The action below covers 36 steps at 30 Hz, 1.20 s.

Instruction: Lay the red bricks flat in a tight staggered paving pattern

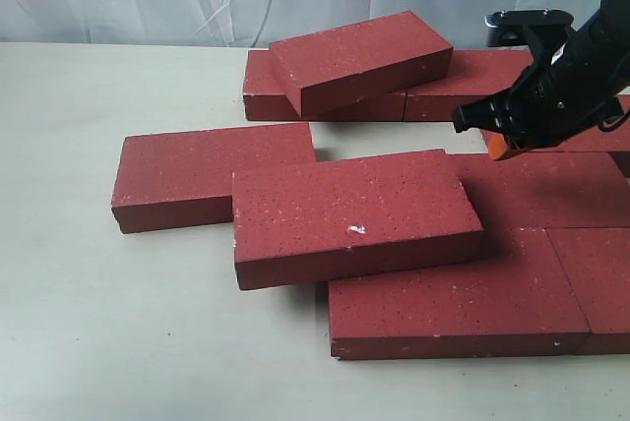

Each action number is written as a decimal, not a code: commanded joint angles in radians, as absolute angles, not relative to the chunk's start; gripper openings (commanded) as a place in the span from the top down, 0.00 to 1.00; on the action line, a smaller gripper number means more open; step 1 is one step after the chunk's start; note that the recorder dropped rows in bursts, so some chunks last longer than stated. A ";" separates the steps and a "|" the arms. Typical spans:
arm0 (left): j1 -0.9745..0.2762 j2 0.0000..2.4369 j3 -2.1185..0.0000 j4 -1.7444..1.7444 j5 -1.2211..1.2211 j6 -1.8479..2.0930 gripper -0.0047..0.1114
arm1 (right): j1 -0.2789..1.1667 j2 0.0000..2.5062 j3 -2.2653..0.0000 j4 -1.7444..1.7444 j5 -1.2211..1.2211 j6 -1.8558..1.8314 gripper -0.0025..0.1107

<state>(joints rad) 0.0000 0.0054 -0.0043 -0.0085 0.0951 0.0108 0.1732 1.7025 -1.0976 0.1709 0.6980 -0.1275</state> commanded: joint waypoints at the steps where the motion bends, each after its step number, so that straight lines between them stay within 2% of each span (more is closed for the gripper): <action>1: 0.001 0.000 0.000 -0.010 -0.007 0.010 0.96 | 0.170 1.703 -1.102 0.169 0.704 -0.129 0.98; 21: 0.001 0.000 0.000 -0.010 -0.168 0.010 0.96 | 0.172 1.703 -1.102 0.176 0.730 -0.145 0.98; 29: 0.001 0.004 -0.011 -0.138 -0.167 0.010 0.96 | 0.224 1.703 -1.102 0.174 0.727 -0.168 0.98; 36: 0.001 0.161 -0.104 -0.140 -0.162 0.010 0.96 | 0.221 1.703 -1.102 0.163 0.708 -0.168 0.98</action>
<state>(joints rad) 0.0000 0.0973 -0.0627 -0.1291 -0.1631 0.0108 0.2240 1.7025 -1.0976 0.1711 0.7241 -0.1606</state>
